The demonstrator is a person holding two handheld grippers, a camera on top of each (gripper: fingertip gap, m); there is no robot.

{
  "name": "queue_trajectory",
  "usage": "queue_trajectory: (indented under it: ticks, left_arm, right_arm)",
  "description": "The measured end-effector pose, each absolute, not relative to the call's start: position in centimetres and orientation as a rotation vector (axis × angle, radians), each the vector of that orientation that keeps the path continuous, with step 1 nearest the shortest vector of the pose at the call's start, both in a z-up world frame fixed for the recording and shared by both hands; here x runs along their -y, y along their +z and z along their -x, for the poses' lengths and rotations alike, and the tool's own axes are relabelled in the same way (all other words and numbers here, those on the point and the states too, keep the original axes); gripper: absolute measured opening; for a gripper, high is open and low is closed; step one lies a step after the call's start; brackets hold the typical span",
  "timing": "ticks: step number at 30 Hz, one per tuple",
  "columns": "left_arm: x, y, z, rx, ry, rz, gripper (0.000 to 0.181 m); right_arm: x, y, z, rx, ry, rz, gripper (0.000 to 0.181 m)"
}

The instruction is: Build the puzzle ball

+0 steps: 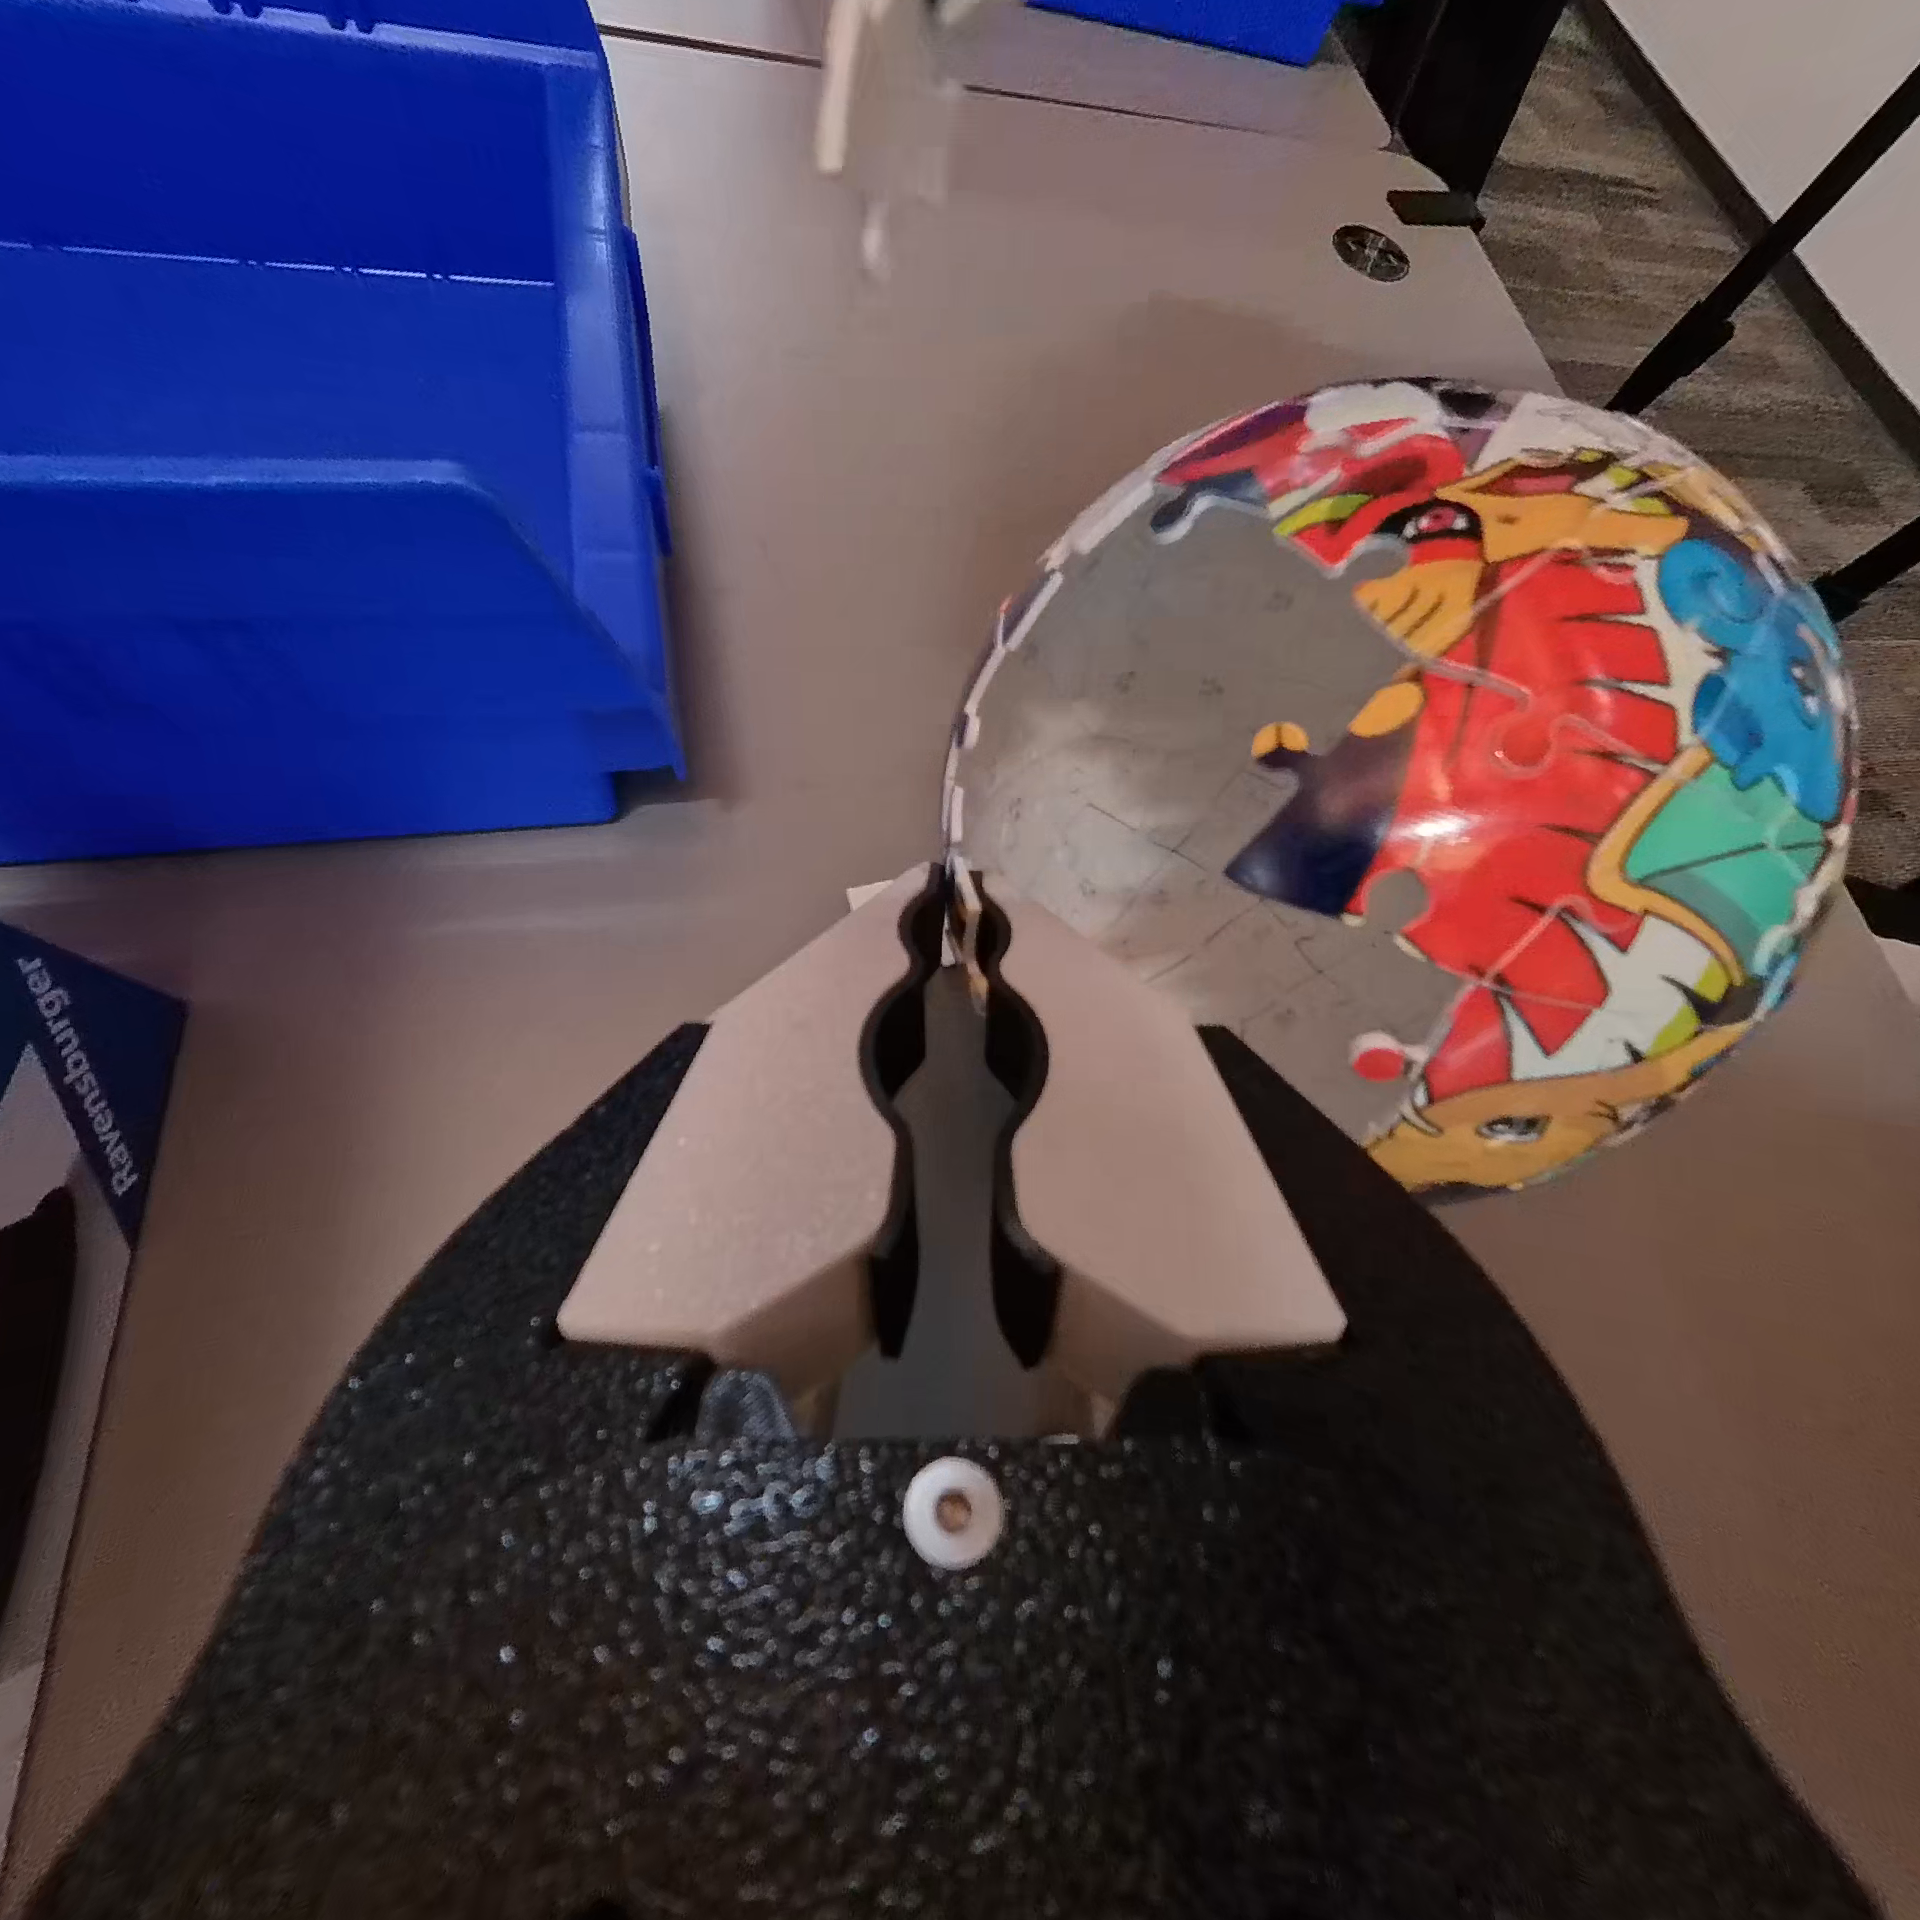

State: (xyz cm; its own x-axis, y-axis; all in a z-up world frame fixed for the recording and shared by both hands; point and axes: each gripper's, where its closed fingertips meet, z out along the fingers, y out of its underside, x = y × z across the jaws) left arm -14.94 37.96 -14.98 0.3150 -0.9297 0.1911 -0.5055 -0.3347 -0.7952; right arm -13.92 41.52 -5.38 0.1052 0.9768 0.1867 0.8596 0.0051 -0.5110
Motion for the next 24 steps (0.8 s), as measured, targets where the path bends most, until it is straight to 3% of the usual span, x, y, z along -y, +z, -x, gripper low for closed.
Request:
queue_trajectory:
  ticks: [7,9,19,21,24]
  left_arm:
    - [-38.0,-14.9,14.9,-1.276,-0.864,1.947,0.002]
    - [-38.3,-15.0,15.1,-1.268,-0.839,1.954,0.011]
    - [-37.9,-14.7,14.7,-1.351,-0.894,1.925,0.013]
    - [-38.0,-14.5,14.5,-1.356,-0.897,1.92,0.013]
    - [-38.4,-15.0,14.4,-1.376,-0.86,1.937,0.012]
  right_arm:
    - [-40.8,-11.9,6.2,1.105,0.724,2.265,0.0]
    - [-40.3,-12.9,5.6,0.963,0.89,2.288,0.0]
    - [-37.3,-17.4,4.9,0.835,1.252,2.391,0.0]
    - [-36.6,-18.4,4.9,0.861,1.26,2.424,0.009]
    - [-36.2,-18.8,5.2,0.848,1.315,2.421,0.003]
